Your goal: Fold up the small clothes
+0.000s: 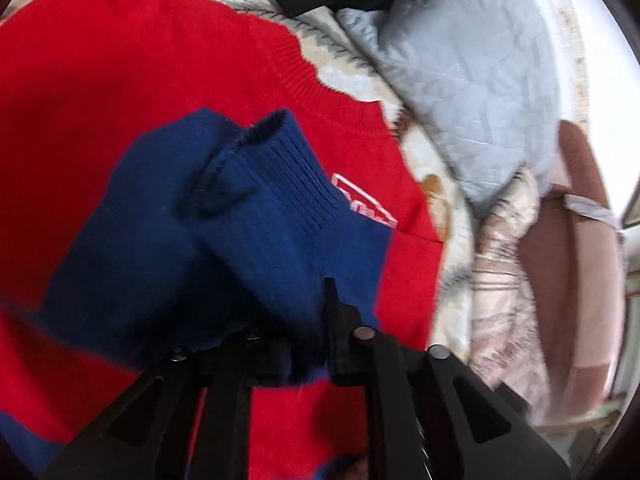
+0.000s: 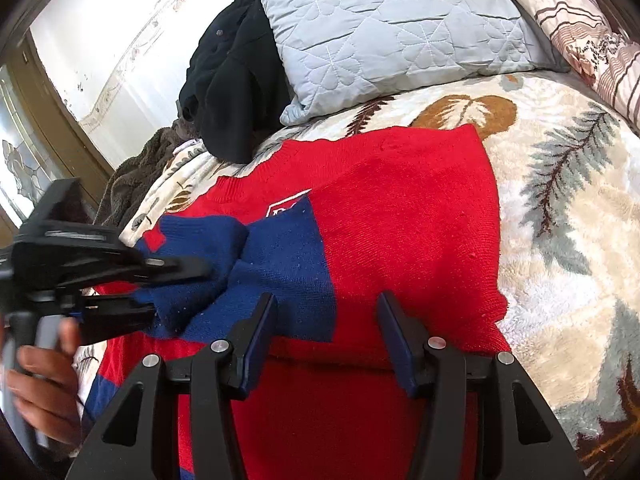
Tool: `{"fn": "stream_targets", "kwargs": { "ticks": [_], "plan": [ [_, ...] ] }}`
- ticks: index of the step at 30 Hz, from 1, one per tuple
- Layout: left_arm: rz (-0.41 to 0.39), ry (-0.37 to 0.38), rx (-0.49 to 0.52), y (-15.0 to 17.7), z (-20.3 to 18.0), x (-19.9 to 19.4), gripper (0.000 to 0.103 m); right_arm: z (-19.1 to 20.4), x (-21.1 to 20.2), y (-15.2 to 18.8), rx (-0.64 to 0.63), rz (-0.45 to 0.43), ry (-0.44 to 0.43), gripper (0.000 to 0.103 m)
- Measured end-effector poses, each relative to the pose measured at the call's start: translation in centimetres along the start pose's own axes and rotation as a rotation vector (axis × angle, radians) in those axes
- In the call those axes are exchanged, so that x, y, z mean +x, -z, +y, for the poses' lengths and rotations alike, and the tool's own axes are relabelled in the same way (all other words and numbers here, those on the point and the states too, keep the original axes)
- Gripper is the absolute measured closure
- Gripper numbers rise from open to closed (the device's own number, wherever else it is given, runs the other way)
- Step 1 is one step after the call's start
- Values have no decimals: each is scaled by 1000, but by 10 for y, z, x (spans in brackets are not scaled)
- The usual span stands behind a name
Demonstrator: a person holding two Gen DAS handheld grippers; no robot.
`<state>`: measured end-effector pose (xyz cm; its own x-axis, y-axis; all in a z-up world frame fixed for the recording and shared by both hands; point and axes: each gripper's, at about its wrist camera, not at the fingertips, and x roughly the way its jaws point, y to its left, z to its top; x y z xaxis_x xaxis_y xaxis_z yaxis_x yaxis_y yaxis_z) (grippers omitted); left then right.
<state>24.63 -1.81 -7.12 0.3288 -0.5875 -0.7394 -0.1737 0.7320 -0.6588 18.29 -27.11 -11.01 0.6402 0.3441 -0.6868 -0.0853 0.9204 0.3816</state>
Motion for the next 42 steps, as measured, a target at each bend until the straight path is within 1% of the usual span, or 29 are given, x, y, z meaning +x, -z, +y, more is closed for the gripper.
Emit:
{"fn": "stream_targets", "kwargs": {
  "ticks": [1,2,3,4,5,6,8,9,10,12,13,14,15,17,18,19,20,21,22,23,24,27,29,31,34,37,39,40,42],
  "plan": [
    [-8,34,13,3,3,-15,84,0,0,0,-1,3,2,49],
    [-34,76,33,8,7,-35,75,0,1,-1,-3,7,7,49],
    [-57,98,45,11,11,-49,57,2,1,-2,-6,12,13,49],
    [-90,116,53,16,20,-68,48,5,0,-4,-16,21,32,49],
    [-129,122,51,21,32,-86,42,10,-1,-6,-27,24,50,49],
    [-162,126,45,24,44,-101,42,18,-5,-9,-41,19,54,47],
    [-203,128,27,25,70,-121,42,37,-11,-13,-76,-5,11,47],
    [-218,118,16,24,79,-124,42,53,-13,-16,-109,-15,-5,43],
    [-235,108,3,21,89,-127,42,67,-12,-18,-143,-17,-9,35],
    [-243,113,-37,13,104,-124,42,97,-6,-18,-229,-11,0,29],
    [-238,135,-61,10,112,-121,42,112,-2,-17,-274,-5,6,29],
    [-233,154,-81,8,118,-116,42,130,8,-14,-343,12,24,28],
    [-231,159,-97,6,123,-113,42,139,15,-12,-379,20,45,28],
    [-220,147,-126,-1,132,-107,42,154,35,-8,-453,33,137,28],
    [-216,164,-142,-5,135,-106,42,157,46,-8,-465,41,173,30],
    [-219,173,-149,-6,137,-107,42,156,54,-10,-456,47,193,33],
    [-229,175,-156,-7,137,-108,42,154,58,-13,-433,42,189,38],
    [-239,172,-158,-9,135,-106,42,150,59,-16,-415,34,178,56],
    [-244,160,-158,-11,135,-107,42,143,60,-19,-386,34,160,79],
    [-244,158,-163,-14,137,-106,42,136,60,-24,-355,39,150,89],
    [-242,163,-169,-14,138,-105,42,130,58,-28,-329,38,142,93],
    [-239,166,-181,-17,139,-103,42,103,40,-40,-232,-4,122,96],
    [-241,156,-176,-17,138,-103,42,78,27,-50,-138,-27,106,96],
    [-246,135,-162,-16,134,-101,42,52,14,-58,-44,-54,97,97],
    [-247,103,-134,-15,131,-100,42,17,-2,-60,70,-87,91,98],
    [-246,56,-95,-13,123,-97,42,-11,-6,-52,148,-76,95,98],
    [-248,26,-71,-11,119,-96,42,-27,1,-41,198,-19,96,98],
    [-252,11,-60,-10,117,-96,42,-33,2,-39,222,-7,94,94],
    [-257,-11,-41,-9,114,-95,42,-41,-2,-35,289,-27,42,90]
  ]
}}
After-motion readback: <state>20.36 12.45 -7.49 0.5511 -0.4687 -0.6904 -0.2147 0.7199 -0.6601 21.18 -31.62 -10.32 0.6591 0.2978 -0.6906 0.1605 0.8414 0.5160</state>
